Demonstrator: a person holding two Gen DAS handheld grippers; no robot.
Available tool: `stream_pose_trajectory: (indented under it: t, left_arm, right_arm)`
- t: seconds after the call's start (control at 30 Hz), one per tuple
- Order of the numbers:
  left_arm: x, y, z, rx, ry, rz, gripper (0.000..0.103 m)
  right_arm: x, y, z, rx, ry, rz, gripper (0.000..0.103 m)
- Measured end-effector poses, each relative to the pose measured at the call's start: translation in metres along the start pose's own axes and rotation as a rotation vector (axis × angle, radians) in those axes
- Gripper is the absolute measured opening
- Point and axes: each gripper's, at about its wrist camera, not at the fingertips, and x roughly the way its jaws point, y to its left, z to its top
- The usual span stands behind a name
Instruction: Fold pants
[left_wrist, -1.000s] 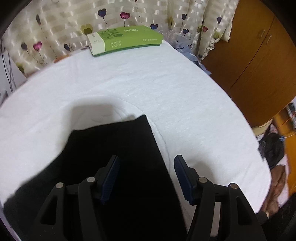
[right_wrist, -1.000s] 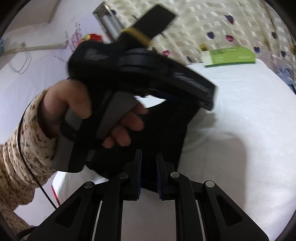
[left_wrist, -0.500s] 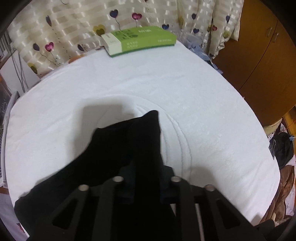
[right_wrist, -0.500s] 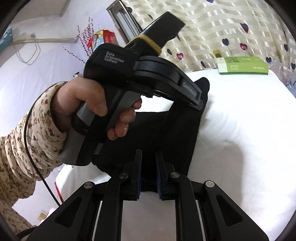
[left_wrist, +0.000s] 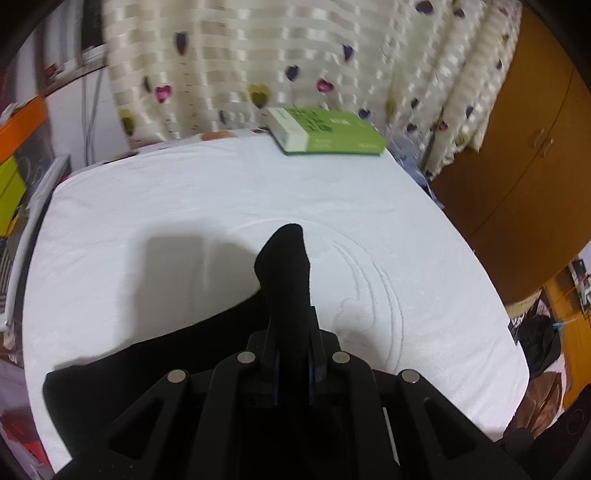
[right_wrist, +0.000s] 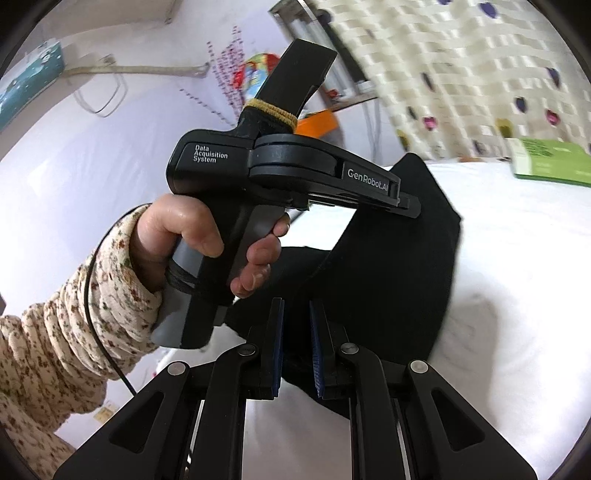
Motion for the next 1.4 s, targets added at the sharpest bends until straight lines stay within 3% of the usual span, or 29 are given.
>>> stream_pose_trajectory:
  t: [0.53, 0.97, 1.13, 1.4]
  left_arm:
    - [-0.048, 0.109, -0.031, -0.142, -0.105, 0.03, 0.012]
    - [-0.045, 0.189, -0.069, -0.255, -0.09, 0.037, 0.012]
    - [-0.028, 0.207, -0.079, -0.282, -0.06, 0.014, 0.013]
    - [-0.024, 0.218, -0.092, -0.277, -0.078, -0.006, 0.02]
  right_arm:
    - [0.09, 0.044, 0.032, -0.112, 0.101, 0.13, 0.013]
    - [0.163, 0.055, 0.024, -0.125, 0.216, 0.166, 0.012]
    - [0.178, 0.059, 0.017, -0.139, 0.236, 0.159, 0.013]
    - [0.195, 0.05, 0.009, -0.082, 0.281, 0.2, 0.017]
